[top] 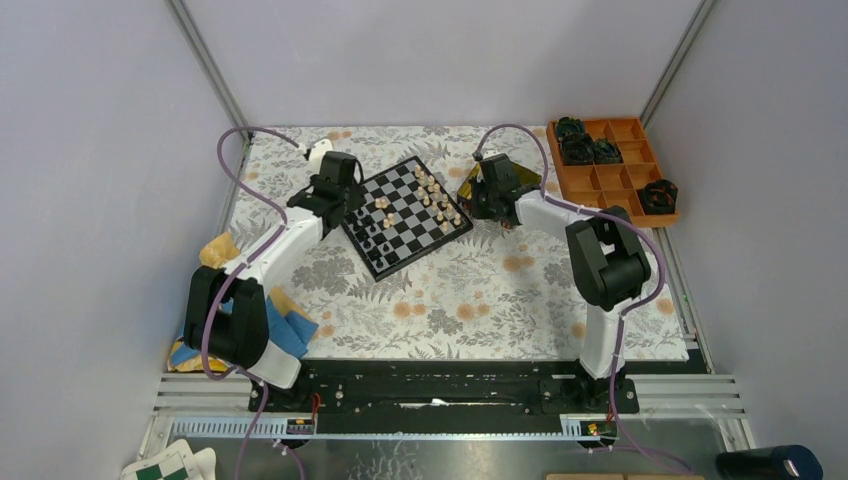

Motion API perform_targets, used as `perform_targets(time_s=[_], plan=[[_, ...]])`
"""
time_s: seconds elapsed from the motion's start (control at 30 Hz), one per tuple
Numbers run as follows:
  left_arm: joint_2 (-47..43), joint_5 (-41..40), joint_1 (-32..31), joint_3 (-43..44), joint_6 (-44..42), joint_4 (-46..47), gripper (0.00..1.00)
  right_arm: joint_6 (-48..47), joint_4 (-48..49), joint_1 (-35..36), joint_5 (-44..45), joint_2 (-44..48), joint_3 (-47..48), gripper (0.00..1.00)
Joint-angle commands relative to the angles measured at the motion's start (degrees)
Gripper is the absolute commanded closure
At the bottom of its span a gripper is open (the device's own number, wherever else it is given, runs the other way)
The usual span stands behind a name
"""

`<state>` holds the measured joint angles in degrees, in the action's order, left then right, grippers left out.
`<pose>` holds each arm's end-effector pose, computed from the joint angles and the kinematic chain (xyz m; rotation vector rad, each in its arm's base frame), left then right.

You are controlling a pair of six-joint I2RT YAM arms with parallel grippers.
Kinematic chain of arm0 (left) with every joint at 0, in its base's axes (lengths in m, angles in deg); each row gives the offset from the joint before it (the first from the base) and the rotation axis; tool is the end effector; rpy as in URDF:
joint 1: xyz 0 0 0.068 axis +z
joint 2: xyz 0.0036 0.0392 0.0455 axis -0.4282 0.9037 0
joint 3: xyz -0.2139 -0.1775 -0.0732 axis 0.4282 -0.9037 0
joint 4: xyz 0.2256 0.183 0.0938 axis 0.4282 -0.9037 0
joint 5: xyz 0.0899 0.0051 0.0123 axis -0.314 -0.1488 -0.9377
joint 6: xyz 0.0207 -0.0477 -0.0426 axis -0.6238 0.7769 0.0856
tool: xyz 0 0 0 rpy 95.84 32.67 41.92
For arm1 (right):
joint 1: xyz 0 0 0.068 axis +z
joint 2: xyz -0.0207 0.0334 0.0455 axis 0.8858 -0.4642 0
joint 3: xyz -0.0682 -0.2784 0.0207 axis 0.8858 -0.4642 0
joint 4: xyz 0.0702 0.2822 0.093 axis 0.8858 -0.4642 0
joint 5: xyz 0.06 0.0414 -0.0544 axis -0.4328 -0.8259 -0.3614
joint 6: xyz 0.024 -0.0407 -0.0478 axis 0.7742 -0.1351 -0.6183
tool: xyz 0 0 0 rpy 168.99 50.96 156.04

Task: Set up the chess pieces on the board
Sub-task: Move the storage box to the center of the board.

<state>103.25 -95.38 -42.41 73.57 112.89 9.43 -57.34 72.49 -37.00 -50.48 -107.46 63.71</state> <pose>0.3845 -0.0992 0.2532 -0.5400 2.1663 -0.1122 0.4414 0.2111 0.1623 -0.2446 2.2888 0.3997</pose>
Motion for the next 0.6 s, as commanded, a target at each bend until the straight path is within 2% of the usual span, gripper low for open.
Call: perform_targets(time_s=[0.0, 0.57], plan=[[-3.2, -2.6, 0.9, -2.1, 1.0, -0.6, 0.54, -0.7, 0.5, -1.2, 1.0, -1.3, 2.9, 1.00], [-11.9, -2.6, 3.0, -11.2, 5.8, -5.0, 0.48, -2.7, -0.2, -6.1, 1.1, -9.6, 13.1, 1.00]])
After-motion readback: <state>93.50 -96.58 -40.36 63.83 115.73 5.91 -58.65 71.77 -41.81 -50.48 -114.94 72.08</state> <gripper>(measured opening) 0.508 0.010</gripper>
